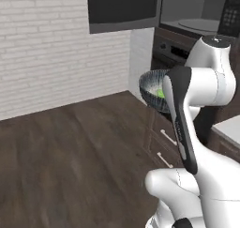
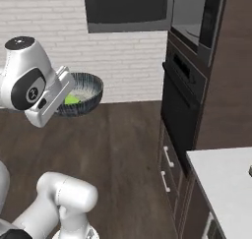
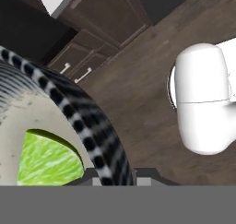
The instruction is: Pick the lemon wedge from the sink and place it in the bowl. Then pick the bowl and place it in the microwave. Then close the microwave door and press the start button.
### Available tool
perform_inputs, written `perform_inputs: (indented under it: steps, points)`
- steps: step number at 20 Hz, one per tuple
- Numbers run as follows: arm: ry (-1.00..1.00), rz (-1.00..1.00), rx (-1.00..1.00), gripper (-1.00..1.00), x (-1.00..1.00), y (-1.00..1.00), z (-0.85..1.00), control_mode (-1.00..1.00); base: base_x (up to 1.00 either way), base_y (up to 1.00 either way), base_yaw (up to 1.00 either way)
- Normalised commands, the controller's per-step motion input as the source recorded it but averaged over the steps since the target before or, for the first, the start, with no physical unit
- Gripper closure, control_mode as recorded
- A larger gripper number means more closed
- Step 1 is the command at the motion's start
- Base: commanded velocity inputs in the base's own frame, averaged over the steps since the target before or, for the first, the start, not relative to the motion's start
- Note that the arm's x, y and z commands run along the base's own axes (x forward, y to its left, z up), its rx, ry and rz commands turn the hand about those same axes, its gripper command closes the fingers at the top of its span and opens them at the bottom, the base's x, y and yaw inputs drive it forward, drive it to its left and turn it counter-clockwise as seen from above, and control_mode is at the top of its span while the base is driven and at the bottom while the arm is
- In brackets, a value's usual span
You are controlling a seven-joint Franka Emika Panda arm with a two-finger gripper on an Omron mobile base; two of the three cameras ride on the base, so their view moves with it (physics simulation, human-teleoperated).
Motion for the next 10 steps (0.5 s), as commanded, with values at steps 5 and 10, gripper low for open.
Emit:
perform_inputs:
  steps: [5, 10]
  points:
    - [0.00, 0.00, 0.00, 1.00, 0.00, 0.00, 0.00, 1.00, 0.80, -0.34, -0.45]
    - [0.00, 0.00, 0.00, 1.00, 0.00, 0.00, 0.00, 1.00, 0.86, 0.13, -0.48]
